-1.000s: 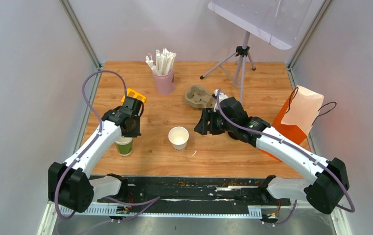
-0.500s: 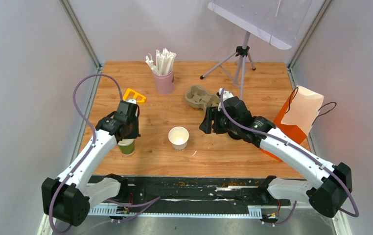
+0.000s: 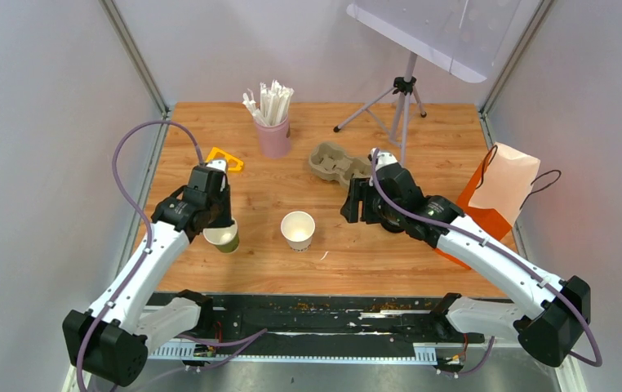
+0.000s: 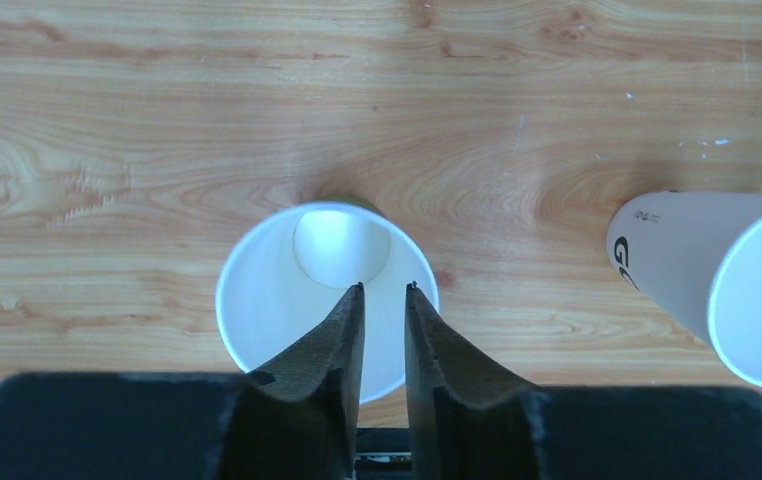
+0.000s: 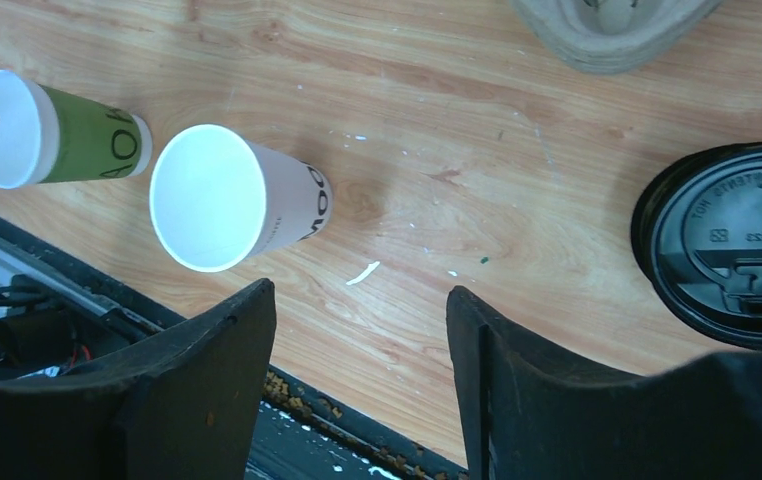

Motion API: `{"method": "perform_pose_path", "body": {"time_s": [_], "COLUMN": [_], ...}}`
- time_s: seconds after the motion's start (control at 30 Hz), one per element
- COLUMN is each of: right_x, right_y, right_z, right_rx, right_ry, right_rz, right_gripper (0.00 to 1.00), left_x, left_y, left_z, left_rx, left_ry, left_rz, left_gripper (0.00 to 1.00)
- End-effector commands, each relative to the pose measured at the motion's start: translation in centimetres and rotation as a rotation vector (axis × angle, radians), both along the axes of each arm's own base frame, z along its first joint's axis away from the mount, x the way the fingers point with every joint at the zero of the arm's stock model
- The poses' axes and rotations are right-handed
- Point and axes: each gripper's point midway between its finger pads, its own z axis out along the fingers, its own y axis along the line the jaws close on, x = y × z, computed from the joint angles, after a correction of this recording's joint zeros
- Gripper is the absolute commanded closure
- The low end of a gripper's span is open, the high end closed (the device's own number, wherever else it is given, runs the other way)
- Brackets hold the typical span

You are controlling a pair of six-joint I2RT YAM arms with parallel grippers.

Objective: Pack the takeout coffee

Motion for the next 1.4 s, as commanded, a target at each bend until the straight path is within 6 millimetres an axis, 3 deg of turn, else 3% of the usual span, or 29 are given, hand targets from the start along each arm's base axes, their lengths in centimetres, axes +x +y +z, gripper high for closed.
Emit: {"method": "perform_pose_path", "body": {"time_s": [0.0,0.17,0.27,0.37,0.43,0.47,0.6,0.77,1.03,1.23,1.37], "right_x": [0.6,1.7,2.8,4.0,4.8,5.2,7.1,8.3,8.7,8.8,8.8], "right_y": [-1.7,-4.5,-6.4,-8.4,-9.1,-9.4,-10.0,-10.0,-9.7,-9.8,-9.9], "right_z": [0.9,-1.1,-2.7,-4.3,-4.9,-5.1,-5.6,-6.6,-8.4,-8.6,-9.0], "right_rx": [-0.057,-0.182,-0.277,-0.342,-0.362,-0.373,-0.396,-0.395,-0.414,-0.424,-0.439], "right_ry": [-0.056,-0.035,-0.015,0.026,0.033,0.028,0.000,0.027,0.076,0.079,0.085], "right_rz": [-0.047,-0.122,-0.165,-0.196,-0.195,-0.193,-0.207,-0.215,-0.215,-0.214,-0.216], "right_gripper": [0.36,0.36,0.43,0.48,0.50,0.50,0.57,0.58,0.65,0.76,0.76], "left_x": [0.9,0.8,0.1,-0.8,-1.5,-1.9,-3.1,-4.2,-4.4,-4.3,-4.4], "left_y": [-1.4,-2.6,-3.7,-4.5,-4.8,-4.7,-4.7,-4.5,-4.8,-4.7,-4.7], "left_z": [2.0,5.5,7.5,9.1,9.7,9.9,9.5,8.3,7.8,8.0,7.8], "left_rx": [-0.058,-0.106,-0.154,-0.209,-0.236,-0.243,-0.264,-0.273,-0.300,-0.289,-0.287], "left_ry": [-0.045,-0.086,-0.095,-0.112,-0.126,-0.134,-0.152,-0.143,-0.146,-0.152,-0.145], "left_rz": [-0.062,-0.142,-0.202,-0.239,-0.247,-0.249,-0.256,-0.264,-0.256,-0.257,-0.259], "left_gripper": [0.67,0.52,0.30,0.19,0.03,0.01,0.00,0.00,0.00,0.00,0.00]}}
